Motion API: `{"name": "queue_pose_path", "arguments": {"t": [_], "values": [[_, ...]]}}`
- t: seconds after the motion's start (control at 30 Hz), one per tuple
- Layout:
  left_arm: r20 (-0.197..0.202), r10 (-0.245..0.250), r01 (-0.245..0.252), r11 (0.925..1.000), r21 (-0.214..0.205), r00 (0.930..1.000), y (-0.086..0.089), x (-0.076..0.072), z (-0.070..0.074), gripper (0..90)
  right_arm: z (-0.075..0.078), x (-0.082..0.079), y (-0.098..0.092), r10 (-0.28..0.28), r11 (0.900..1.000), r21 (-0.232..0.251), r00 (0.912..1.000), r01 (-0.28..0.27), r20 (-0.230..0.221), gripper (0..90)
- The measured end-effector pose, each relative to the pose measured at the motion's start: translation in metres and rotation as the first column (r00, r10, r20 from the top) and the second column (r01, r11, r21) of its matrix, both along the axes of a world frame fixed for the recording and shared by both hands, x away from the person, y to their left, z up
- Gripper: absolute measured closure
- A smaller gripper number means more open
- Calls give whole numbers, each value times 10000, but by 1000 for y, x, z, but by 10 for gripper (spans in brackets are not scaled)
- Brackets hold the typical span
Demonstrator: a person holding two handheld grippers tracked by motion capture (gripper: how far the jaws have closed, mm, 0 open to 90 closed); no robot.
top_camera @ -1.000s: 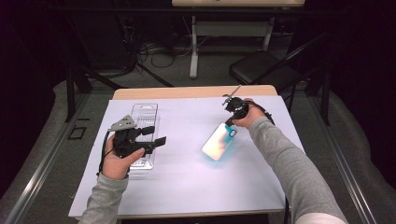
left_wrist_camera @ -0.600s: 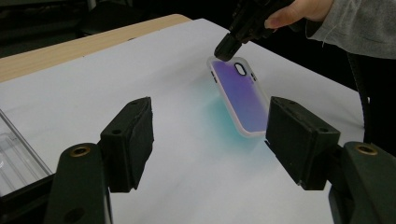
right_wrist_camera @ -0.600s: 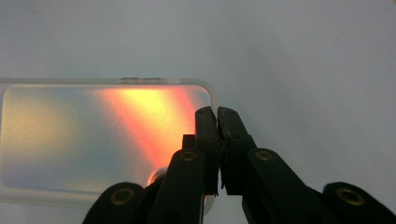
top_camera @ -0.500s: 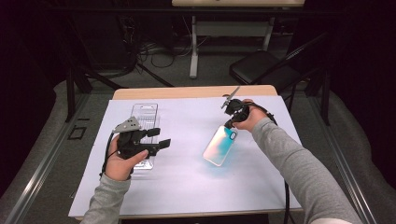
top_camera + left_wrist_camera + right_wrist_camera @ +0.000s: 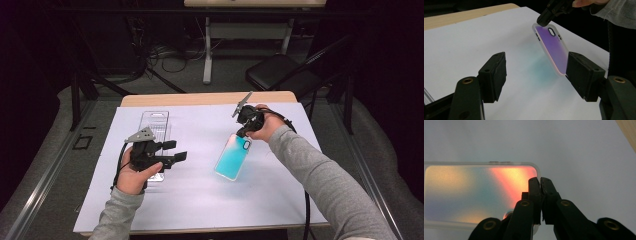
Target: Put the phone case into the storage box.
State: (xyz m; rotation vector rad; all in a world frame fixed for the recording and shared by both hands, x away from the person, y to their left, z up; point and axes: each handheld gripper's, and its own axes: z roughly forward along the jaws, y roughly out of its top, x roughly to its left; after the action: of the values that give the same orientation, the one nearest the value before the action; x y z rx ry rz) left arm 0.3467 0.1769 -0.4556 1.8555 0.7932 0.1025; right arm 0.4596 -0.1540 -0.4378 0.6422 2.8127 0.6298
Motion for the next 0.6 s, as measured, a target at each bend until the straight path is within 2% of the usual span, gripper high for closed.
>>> {"name": "queue_pose_path", "arguments": {"t": [0.13, 0.3, 0.43, 0.6], "values": [[-491, -188, 178, 9996, -204, 9986, -4, 1, -4, 340, 5, -5, 4, 175, 9998, -1, 9998, -175, 113, 881], [-808, -344, 327, 9992, -219, 9961, -11, 0, -8, 358, 11, -11, 10, 436, 9990, -27, 9986, -436, 285, 881], [-1209, -395, 363, 9989, -282, 9919, -16, -1, -13, 365, 13, -14, 14, 585, 9983, -68, 9977, -583, 343, 881], [-1650, -598, 512, 9971, -563, 9845, -21, 0, -19, 377, 14, -18, 18, 782, 9969, -98, 9960, -779, 436, 881]]}}
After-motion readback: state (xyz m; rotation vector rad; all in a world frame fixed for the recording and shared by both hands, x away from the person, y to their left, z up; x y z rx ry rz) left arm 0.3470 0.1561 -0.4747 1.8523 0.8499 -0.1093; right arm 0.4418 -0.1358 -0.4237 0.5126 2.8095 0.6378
